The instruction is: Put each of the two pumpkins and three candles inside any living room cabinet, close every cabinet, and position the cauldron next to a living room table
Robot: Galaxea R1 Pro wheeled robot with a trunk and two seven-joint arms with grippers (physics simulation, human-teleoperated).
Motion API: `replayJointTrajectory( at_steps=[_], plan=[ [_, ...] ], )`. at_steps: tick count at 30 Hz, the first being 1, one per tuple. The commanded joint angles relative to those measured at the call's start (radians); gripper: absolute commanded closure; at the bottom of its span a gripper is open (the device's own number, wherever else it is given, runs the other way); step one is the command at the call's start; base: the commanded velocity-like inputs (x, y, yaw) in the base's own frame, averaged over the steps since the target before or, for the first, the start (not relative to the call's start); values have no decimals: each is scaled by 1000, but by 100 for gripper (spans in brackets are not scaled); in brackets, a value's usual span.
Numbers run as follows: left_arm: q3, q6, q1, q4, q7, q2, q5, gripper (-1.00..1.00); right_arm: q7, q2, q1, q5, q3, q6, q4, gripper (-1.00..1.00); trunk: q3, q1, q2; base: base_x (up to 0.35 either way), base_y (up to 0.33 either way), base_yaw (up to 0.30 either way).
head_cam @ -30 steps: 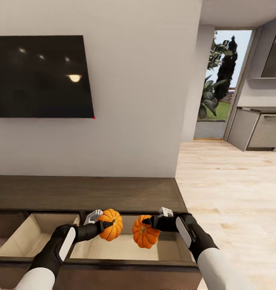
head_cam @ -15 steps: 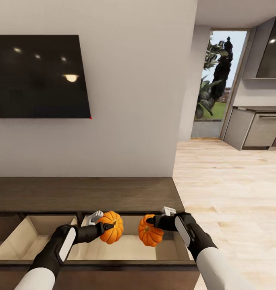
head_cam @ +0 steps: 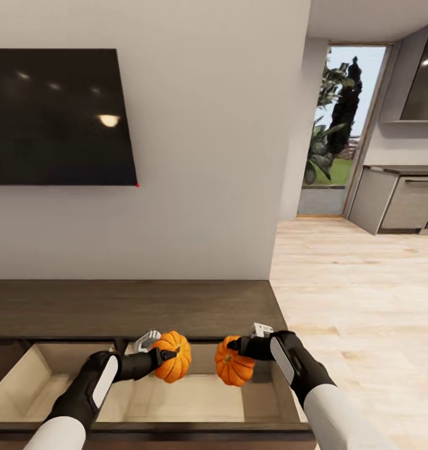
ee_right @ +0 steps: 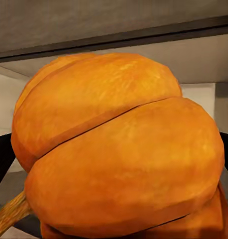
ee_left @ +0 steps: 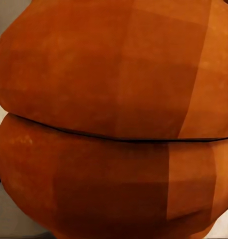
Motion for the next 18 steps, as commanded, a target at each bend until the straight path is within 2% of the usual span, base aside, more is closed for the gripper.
replayJointTrajectory(
  at_steps=[1,7,15,18],
  plan=[
    [-1,8,-1,13,5,0,-7,100,-3,0,-1,-4,1,4,8,100,-1,0,0,79,0,0],
    [-19,16,-1,58,32,-6,-53,100,-4,3,-7,-3,2,5,47,100,-1,0,0,28,0,0],
    [-20,18,-15,70,30,0,-57,100,-4,3,-11,1,3,5,66,100,-23,27,-49,2,0,0],
    [-19,17,-49,124,35,1,-57,100,-18,5,-25,1,3,4,98,100,-32,38,-70,0,0,0]
  ],
)
